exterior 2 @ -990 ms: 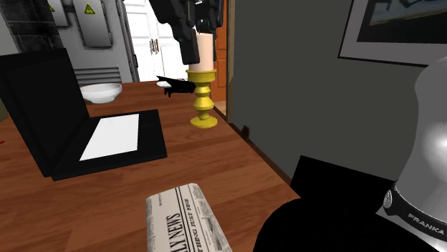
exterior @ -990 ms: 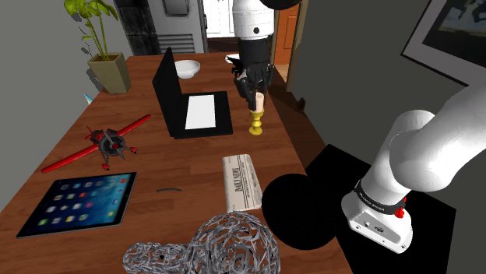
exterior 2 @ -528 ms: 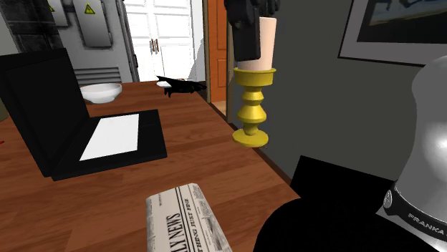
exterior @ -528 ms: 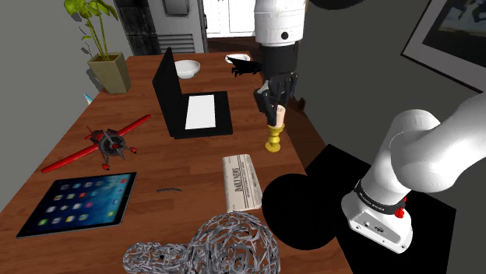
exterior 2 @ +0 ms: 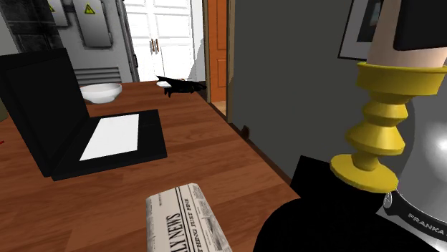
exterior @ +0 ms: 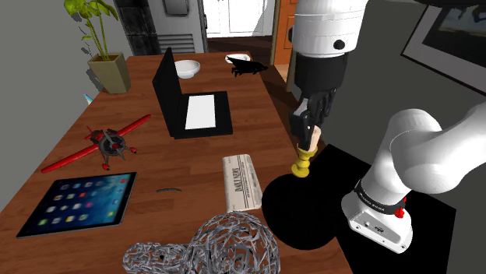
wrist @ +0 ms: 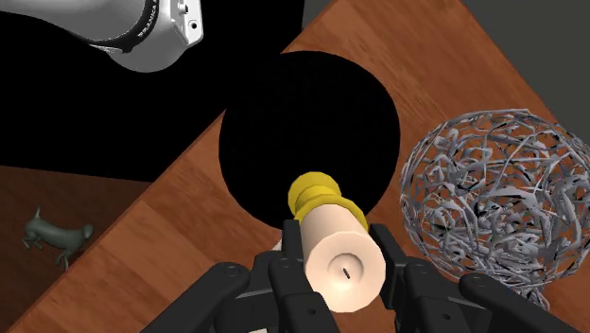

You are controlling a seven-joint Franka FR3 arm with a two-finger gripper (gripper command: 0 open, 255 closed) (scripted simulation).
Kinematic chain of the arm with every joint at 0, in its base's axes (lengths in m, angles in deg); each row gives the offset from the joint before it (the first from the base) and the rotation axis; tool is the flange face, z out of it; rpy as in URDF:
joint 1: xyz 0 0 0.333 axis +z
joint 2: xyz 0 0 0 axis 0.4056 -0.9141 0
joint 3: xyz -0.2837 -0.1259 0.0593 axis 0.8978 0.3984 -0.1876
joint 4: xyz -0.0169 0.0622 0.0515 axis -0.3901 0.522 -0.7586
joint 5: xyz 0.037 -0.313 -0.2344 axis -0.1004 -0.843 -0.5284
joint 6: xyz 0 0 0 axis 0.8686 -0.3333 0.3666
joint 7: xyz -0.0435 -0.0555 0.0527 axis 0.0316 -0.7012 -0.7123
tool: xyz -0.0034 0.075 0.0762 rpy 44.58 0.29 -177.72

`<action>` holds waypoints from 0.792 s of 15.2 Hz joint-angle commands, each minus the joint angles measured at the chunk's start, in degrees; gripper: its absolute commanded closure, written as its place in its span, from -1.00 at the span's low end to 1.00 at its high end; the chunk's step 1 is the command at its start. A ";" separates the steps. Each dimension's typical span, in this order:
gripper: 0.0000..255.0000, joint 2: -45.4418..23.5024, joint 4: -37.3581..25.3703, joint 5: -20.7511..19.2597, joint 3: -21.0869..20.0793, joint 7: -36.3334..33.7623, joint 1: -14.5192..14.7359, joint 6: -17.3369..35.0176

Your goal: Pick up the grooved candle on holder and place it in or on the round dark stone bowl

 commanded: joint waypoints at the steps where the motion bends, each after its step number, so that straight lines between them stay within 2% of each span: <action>1: 1.00 2.57 0.96 1.80 -1.39 -2.20 1.26 -1.16; 2: 1.00 3.49 1.12 2.53 -1.95 -3.13 1.78 -1.71; 12: 1.00 4.94 9.39 4.26 -3.82 -1.99 2.46 5.09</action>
